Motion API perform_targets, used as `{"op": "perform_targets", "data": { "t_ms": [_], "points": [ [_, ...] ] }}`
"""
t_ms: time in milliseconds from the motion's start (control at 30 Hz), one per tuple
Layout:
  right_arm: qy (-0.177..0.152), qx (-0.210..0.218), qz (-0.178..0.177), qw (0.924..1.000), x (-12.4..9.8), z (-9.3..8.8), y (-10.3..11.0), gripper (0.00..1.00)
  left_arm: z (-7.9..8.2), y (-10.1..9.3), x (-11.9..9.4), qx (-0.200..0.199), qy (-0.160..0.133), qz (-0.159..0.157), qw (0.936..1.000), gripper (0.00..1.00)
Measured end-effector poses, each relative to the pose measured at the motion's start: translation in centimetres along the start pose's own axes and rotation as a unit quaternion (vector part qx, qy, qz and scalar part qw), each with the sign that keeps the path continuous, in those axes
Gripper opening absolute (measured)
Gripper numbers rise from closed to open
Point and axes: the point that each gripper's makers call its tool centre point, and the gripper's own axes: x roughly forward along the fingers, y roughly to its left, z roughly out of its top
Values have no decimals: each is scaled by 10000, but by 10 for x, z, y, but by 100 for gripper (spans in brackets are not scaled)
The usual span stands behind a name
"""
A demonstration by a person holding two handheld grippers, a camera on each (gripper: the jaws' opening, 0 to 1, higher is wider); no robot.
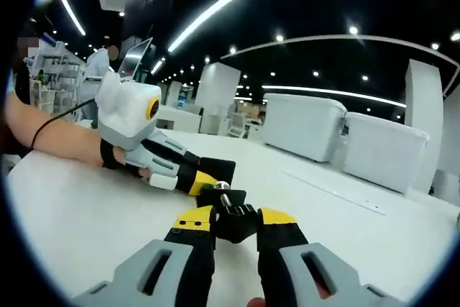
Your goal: Clamp the fixed fixture on the desktop, loosen the retaining clip, secure it to the edge of the desk, and tighten the retaining clip.
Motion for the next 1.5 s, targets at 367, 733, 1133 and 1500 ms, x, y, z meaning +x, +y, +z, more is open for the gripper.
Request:
{"op": "perform_targets", "data": {
  "t_ms": [367,733,1133,1500],
  "points": [
    [18,-1411,-159,9899,1,2,8,20,0,6,6,-9,14,29,10000,8],
    [26,-872,-181,9960,2,2,0,21,1,7,7,-6,8,14,10000,8],
    [1,498,4,9988,5,0,-25,30,1,6,6,-7,5,10,10000,8],
    [68,223,11,9997,4,-2,-17,24,0,6,5,-8,9,20,10000,8]
  ]
}}
